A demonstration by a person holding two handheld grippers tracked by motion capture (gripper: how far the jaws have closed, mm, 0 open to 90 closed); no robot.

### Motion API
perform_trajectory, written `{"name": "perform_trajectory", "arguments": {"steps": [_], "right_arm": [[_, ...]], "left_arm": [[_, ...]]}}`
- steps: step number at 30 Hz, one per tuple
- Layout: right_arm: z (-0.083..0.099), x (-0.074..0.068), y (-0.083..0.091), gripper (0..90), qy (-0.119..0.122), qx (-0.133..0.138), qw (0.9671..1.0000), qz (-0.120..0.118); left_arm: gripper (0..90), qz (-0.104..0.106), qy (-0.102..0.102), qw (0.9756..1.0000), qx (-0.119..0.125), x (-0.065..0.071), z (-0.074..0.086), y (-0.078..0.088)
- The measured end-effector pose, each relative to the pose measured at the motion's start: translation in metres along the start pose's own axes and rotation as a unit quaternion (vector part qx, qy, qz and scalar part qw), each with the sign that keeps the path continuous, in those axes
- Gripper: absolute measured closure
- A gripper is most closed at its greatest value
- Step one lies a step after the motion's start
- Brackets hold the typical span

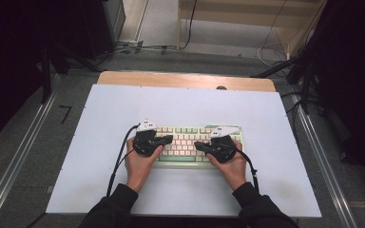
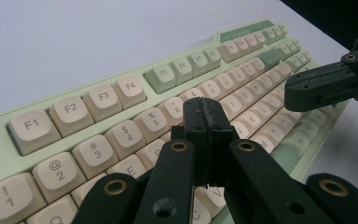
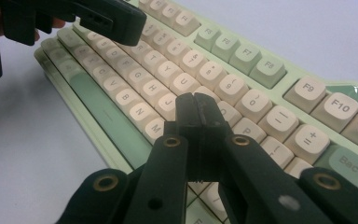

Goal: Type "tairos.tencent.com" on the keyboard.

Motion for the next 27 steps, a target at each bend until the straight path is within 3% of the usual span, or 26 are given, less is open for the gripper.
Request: {"name": "perform_trajectory", "arguments": {"steps": [27], "right_arm": [[0.014, -0.001, -0.001, 87.6, -0.005, -0.024, 0.9997, -0.002]], "left_arm": [[90.0, -0.001, 0.0, 1.0, 0.0, -0.004, 0.003, 0.009]]}}
Point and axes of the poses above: each handheld gripper's, and its own axes: y roughly backward along the jaws, z roughly out of its underside, x roughly to its right, the point moved 10 cm from there along -y, roughly forward along the jaws, and after that the axes turned 13 degrees about y, right-handed, at the moved point
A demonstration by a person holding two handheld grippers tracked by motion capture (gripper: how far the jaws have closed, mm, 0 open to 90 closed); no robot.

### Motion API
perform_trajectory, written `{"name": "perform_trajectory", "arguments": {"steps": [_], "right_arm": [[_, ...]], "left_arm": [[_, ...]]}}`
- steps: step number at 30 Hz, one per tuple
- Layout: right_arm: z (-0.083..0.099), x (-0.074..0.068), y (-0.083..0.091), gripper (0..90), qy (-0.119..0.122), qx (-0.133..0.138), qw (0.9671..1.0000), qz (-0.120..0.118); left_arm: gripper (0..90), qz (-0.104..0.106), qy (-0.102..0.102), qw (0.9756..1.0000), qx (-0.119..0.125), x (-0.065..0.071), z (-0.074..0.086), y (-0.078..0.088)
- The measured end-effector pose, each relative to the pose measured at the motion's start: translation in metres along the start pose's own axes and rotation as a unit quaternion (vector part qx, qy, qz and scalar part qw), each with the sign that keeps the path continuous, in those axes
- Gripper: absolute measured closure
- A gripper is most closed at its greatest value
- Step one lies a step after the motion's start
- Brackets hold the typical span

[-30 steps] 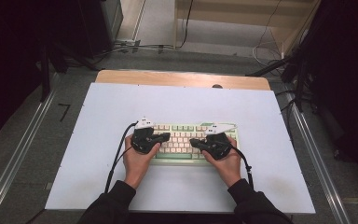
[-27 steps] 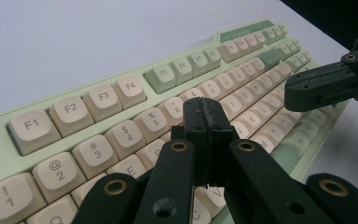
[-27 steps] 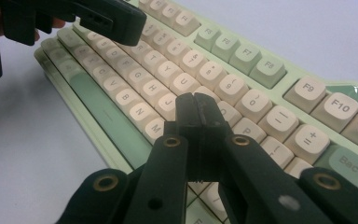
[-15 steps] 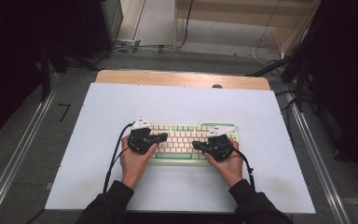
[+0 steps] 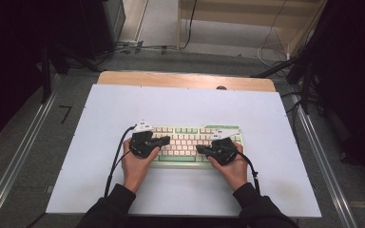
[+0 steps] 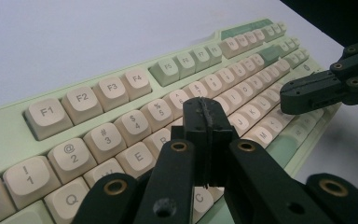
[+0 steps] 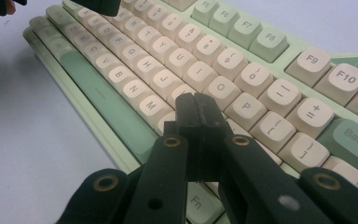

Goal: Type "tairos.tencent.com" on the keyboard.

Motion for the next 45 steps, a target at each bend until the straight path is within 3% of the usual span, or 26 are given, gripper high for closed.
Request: {"name": "perform_trajectory", "arguments": {"steps": [36, 45], "right_arm": [[0.0058, -0.0019, -0.0044, 87.7, 0.007, -0.018, 0.9998, 0.003], [-0.0026, 0.0009, 0.0023, 87.7, -0.007, 0.013, 0.9999, -0.001]], "left_arm": [[90.0, 0.004, 0.007, 1.0, -0.001, -0.0012, 0.0034, 0.0024], [90.0, 0.004, 0.004, 1.0, -0.005, -0.002, 0.0054, 0.0041]]}}
Point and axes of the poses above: each handheld gripper's, and its own axes: y roughly backward along the jaws, z roughly out of its underside, x roughly to its right, the point moved 10 cm from there along -y, roughly forward along the jaws, and after that the axes turned 13 degrees about y, right-handed, at the moved point
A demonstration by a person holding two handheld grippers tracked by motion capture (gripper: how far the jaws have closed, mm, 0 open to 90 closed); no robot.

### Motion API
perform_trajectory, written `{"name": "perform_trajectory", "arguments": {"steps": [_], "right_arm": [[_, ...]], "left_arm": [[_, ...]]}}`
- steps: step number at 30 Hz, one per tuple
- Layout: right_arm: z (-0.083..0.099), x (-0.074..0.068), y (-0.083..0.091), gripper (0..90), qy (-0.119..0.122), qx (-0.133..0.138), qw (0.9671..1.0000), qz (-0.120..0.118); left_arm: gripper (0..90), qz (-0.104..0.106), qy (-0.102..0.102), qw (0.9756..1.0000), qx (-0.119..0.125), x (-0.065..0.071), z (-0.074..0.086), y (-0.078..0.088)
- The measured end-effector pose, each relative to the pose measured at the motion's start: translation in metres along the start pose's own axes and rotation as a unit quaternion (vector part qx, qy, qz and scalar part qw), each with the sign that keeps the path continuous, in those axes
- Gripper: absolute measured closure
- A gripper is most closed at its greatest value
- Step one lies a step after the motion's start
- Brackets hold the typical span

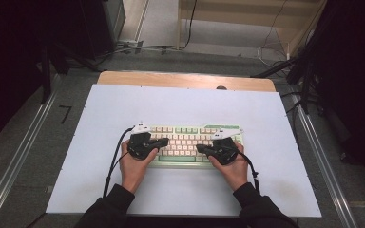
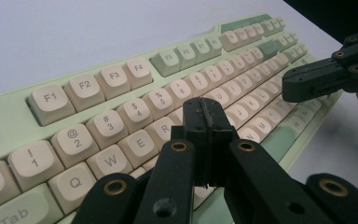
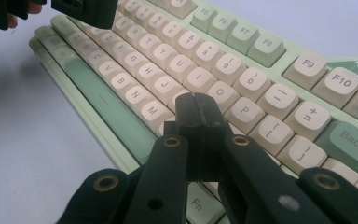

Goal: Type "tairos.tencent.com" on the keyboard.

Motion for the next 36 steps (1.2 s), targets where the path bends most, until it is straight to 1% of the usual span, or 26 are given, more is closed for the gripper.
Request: {"name": "perform_trajectory", "arguments": {"steps": [5, 11, 21, 23, 28, 36], "right_arm": [[-0.001, 0.001, 0.001, 87.7, -0.002, 0.003, 1.0, 0.001], [-0.003, 0.002, 0.0, 87.7, 0.0, 0.005, 1.0, 0.002], [-0.005, 0.004, -0.001, 87.7, -0.002, 0.006, 1.0, 0.003], [-0.005, 0.004, -0.002, 87.7, -0.001, 0.005, 1.0, 0.003], [-0.005, 0.004, -0.002, 87.7, 0.0, 0.005, 1.0, 0.004], [-0.005, 0.004, -0.002, 87.7, -0.002, 0.005, 1.0, 0.004]], "left_arm": [[90.0, 0.0, -0.002, 1.0, -0.002, 0.0, 0.002, 0.002], [90.0, 0.001, -0.004, 0.9999, -0.011, 0.001, 0.006, 0.003], [90.0, -0.001, -0.006, 0.9996, -0.027, -0.004, 0.014, 0.007], [90.0, 0.0, -0.003, 0.9996, -0.028, -0.004, 0.015, 0.007], [90.0, 0.002, -0.007, 0.9994, -0.033, -0.003, 0.018, 0.007], [90.0, -0.002, -0.01, 0.9991, -0.042, -0.002, 0.021, 0.004]]}}
Point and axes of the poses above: each handheld gripper's, and its own axes: y roughly backward along the jaws, z roughly out of its underside, x roughly to its right, the point moved 10 cm from there along -y, roughly forward along the jaws, and after that the axes turned 13 degrees about y, right-handed, at the moved point
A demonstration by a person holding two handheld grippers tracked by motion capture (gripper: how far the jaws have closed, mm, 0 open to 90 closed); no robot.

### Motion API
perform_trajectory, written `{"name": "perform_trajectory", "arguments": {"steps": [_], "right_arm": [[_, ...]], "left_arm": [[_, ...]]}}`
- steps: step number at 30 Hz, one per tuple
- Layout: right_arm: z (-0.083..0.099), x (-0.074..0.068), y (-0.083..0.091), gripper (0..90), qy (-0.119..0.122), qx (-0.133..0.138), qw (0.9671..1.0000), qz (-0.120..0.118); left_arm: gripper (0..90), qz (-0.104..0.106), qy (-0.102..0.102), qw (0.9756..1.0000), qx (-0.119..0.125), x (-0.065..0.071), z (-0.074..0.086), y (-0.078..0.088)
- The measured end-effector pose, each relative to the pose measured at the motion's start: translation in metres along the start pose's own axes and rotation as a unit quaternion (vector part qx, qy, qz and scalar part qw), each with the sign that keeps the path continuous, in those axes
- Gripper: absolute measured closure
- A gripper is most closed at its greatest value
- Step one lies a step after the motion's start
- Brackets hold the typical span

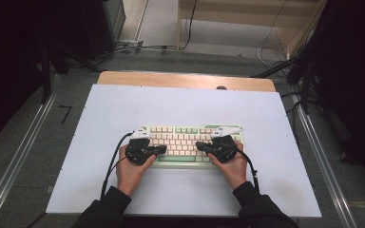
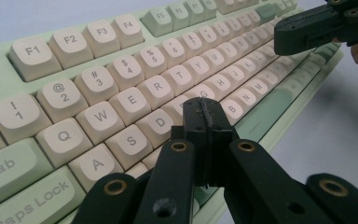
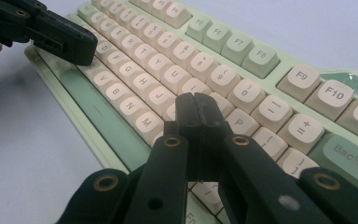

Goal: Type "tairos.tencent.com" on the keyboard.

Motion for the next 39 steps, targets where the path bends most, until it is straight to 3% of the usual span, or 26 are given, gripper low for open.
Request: {"name": "perform_trajectory", "arguments": {"steps": [12, 16, 25, 39], "right_arm": [[0.0, 0.0, -0.001, 87.7, 0.002, 0.0, 1.0, -0.001], [-0.001, -0.001, -0.001, 87.7, 0.001, 0.001, 1.0, -0.001], [-0.006, 0.002, -0.005, 87.7, -0.001, 0.005, 1.0, 0.002], [-0.014, 0.012, -0.014, 87.7, -0.012, 0.01, 0.9998, 0.013]], "left_arm": [[90.0, -0.016, -0.018, 0.9997, -0.01, 0.0, 0.004, -0.004], [90.0, 0.0, -0.012, 0.9999, 0.009, 0.004, -0.001, 0.0], [90.0, 0.003, 0.004, 0.9986, 0.052, -0.002, -0.013, 0.011], [90.0, 0.0, 0.012, 0.9982, 0.059, -0.006, -0.014, 0.012]]}}
Point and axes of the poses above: each handheld gripper's, and its own axes: y roughly backward along the jaws, z roughly out of its underside, x roughly to its right, the point moved 10 cm from there along -y, roughly forward along the jaws, and after that the axes turned 13 degrees about y, right-handed, at the moved point
